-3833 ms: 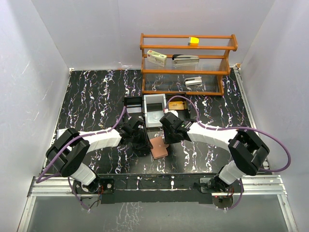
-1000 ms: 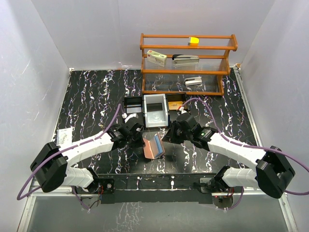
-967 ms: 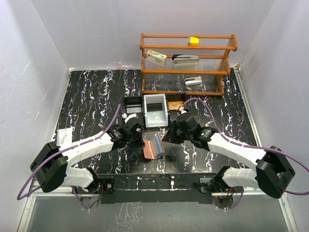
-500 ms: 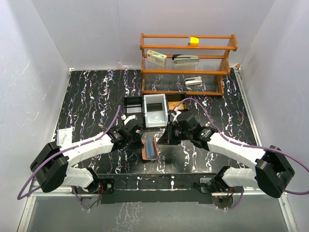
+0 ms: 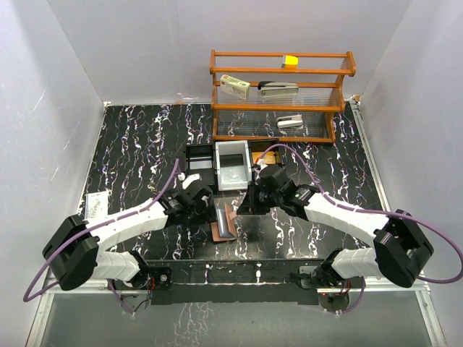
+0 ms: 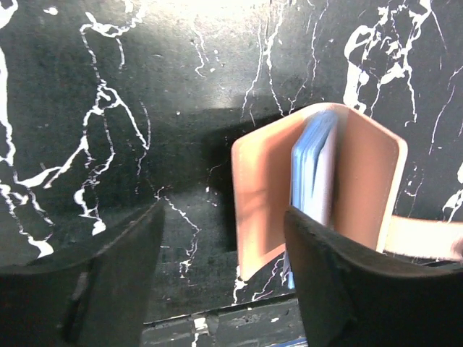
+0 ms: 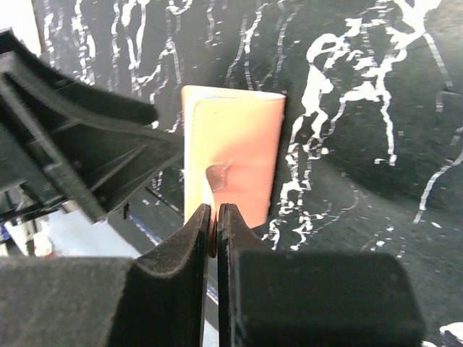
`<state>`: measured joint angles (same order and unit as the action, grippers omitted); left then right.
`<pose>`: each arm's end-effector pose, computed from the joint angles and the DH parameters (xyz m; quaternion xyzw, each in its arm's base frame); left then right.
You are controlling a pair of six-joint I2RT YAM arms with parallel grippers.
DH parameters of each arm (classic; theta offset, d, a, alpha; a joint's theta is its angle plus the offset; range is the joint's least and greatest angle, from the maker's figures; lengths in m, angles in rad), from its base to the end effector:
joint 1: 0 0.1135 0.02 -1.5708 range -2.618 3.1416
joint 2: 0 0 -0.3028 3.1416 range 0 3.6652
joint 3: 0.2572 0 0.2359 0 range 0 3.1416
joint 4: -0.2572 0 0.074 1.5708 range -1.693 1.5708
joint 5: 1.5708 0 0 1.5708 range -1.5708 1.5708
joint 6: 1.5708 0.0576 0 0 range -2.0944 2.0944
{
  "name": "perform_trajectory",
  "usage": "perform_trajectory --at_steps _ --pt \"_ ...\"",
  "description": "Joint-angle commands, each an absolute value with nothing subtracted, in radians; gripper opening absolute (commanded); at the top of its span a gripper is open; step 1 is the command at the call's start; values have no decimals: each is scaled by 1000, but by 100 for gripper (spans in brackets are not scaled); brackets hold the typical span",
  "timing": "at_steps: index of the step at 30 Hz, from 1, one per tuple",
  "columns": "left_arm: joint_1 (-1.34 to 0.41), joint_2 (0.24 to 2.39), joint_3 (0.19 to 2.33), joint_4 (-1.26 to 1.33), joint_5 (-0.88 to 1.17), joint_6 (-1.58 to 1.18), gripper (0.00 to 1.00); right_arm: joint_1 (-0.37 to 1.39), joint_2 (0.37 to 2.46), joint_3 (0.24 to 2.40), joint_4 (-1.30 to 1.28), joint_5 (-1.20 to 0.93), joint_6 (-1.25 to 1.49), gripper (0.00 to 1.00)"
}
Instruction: Take the credit cards out of the card holder
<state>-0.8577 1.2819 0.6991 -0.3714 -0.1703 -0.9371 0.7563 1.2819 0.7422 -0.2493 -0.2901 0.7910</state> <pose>0.1597 -0.1697 0.2216 -0.0635 0.9476 -0.1858 0.2519 0.1715 0.1844 0.2463 -0.0392 0.9157 0.3590 0.1763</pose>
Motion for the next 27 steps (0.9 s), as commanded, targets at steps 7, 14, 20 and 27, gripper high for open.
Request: perform_trajectory --at_steps 7,14,20,27 --pt "-859 1161 812 -533 -191 -854 89 748 1239 722 -248 -184 708 0" --pt "-858 1129 830 -515 -148 -828 99 746 1177 676 -240 -150 671 0" --pt "-858 1048 747 -390 -73 -863 99 744 1128 616 -217 -135 692 0" --pt "-858 1019 741 -385 -69 -824 99 740 1138 618 -225 -77 726 0"
